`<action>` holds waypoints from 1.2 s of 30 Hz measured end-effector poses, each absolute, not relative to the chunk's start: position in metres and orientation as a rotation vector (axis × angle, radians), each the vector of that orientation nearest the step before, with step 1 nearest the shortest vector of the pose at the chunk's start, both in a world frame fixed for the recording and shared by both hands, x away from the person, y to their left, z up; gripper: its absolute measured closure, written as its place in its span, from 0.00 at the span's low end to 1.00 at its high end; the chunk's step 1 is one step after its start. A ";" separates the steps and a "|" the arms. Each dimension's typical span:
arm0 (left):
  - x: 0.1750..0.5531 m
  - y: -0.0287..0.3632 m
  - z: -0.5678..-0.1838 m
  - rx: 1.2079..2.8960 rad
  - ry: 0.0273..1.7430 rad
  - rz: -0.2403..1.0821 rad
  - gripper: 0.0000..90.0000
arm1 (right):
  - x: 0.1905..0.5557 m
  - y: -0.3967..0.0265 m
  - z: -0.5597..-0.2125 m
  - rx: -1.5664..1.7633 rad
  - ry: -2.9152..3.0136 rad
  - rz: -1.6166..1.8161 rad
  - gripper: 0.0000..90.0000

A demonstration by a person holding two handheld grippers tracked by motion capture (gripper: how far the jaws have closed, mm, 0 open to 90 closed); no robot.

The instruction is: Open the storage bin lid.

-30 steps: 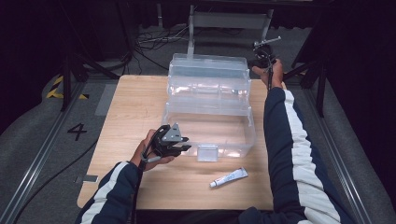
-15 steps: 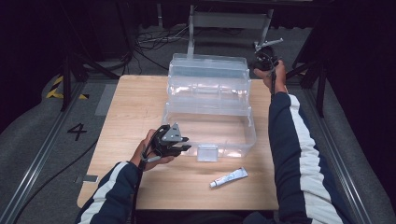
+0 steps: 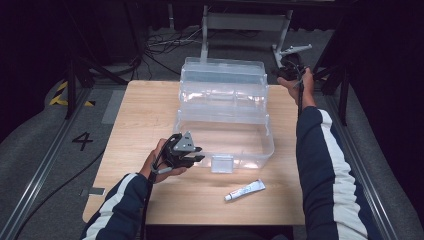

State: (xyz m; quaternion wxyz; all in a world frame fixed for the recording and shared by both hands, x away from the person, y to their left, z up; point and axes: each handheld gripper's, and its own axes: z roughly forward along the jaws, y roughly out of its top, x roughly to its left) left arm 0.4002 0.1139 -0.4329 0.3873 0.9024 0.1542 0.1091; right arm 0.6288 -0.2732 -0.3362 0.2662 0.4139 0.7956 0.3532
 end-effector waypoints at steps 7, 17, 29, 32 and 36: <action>0.401 0.113 -0.432 2.307 0.400 0.270 0.78 | 0.607 -0.276 -0.323 1.060 2.148 0.987 1.00; 0.401 0.113 -0.432 2.316 0.388 0.273 0.78 | 0.582 -0.276 -0.314 1.005 2.155 1.018 1.00; 0.400 0.112 -0.432 2.310 0.393 0.278 0.78 | 0.556 -0.278 -0.308 0.957 2.159 1.052 1.00; 0.400 0.112 -0.432 2.311 0.393 0.278 0.78 | 0.550 -0.279 -0.307 0.943 2.164 1.053 1.00; 0.400 0.112 -0.432 2.311 0.395 0.277 0.78 | 0.543 -0.278 -0.306 0.925 2.168 1.059 1.00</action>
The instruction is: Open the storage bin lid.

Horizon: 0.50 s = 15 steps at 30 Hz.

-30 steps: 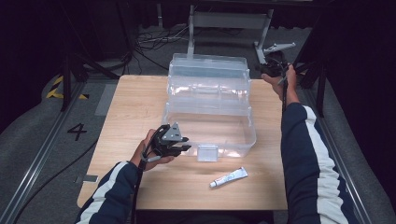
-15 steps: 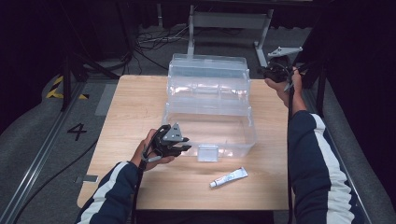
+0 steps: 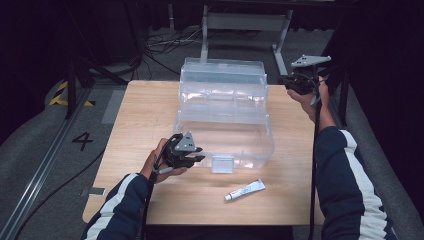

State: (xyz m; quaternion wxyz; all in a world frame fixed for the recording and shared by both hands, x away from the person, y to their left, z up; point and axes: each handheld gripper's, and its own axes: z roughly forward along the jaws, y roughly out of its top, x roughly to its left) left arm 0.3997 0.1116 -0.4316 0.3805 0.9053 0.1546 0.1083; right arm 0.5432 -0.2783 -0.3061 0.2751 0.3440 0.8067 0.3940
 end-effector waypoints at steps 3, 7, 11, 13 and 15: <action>0.400 0.110 -0.431 2.316 0.393 0.282 0.78 | 0.538 -0.277 -0.305 0.911 2.175 1.065 1.00; 0.400 0.110 -0.431 2.316 0.395 0.282 0.78 | 0.528 -0.277 -0.302 0.887 2.181 1.076 1.00; 0.399 0.108 -0.431 2.314 0.396 0.288 0.78 | 0.517 -0.278 -0.301 0.867 2.189 1.076 1.00; 0.399 0.108 -0.431 2.314 0.394 0.289 0.78 | 0.509 -0.278 -0.300 0.853 2.198 1.082 1.00; 0.399 0.107 -0.431 2.314 0.395 0.289 0.78 | 0.501 -0.279 -0.299 0.838 2.204 1.080 1.00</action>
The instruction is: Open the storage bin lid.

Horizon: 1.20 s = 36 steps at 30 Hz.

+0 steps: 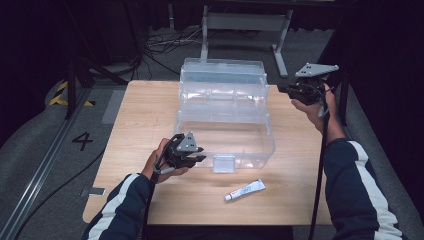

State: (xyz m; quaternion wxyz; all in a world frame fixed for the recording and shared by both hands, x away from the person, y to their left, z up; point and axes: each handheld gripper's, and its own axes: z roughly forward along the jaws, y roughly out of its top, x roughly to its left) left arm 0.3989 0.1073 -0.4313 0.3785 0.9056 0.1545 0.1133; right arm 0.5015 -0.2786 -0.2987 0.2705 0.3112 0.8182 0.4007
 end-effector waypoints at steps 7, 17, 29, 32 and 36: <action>0.399 0.105 -0.431 2.317 0.396 0.296 0.78 | 0.478 -0.282 -0.299 0.792 2.230 1.106 1.00; 0.399 0.105 -0.431 2.318 0.391 0.298 0.78 | 0.444 -0.285 -0.309 0.726 2.282 1.145 1.00; 0.399 0.105 -0.430 2.327 0.391 0.297 0.78 | 0.404 -0.283 -0.327 0.640 2.362 1.146 0.99; 0.398 0.105 -0.428 2.331 0.388 0.303 0.79 | 0.395 -0.283 -0.334 0.628 2.400 1.138 0.99; 0.395 0.106 -0.424 2.337 0.384 0.317 0.75 | 0.386 -0.282 -0.342 0.610 2.434 1.124 0.99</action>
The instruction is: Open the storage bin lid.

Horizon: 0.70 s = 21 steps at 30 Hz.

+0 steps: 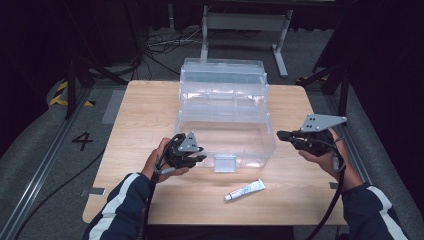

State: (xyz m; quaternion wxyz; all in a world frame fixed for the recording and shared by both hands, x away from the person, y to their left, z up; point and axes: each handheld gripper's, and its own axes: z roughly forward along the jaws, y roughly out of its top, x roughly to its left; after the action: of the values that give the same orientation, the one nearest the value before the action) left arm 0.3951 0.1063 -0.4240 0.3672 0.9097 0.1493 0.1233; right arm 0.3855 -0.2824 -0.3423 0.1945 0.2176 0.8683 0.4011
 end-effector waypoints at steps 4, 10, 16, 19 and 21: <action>0.393 0.107 -0.422 2.338 0.378 0.329 0.72 | 0.377 -0.280 -0.351 0.585 2.476 1.103 0.98; 0.389 0.111 -0.417 2.335 0.399 0.359 0.56 | 0.370 -0.276 -0.360 0.561 2.518 1.098 0.97; 0.382 0.126 -0.407 2.291 0.465 0.437 0.40 | 0.366 -0.268 -0.372 0.520 2.580 1.071 0.96; 0.380 0.131 -0.404 2.276 0.474 0.455 0.36 | 0.363 -0.264 -0.376 0.507 2.600 1.063 0.95; 0.375 0.138 -0.401 2.259 0.484 0.467 0.35 | 0.361 -0.261 -0.378 0.494 2.618 1.061 0.95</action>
State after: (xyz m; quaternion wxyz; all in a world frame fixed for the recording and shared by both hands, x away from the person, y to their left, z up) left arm 0.3749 0.1382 -0.4007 0.3821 0.8857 0.1898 0.1831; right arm 0.3614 -0.2605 -0.3785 0.1365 0.1705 0.9044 0.3664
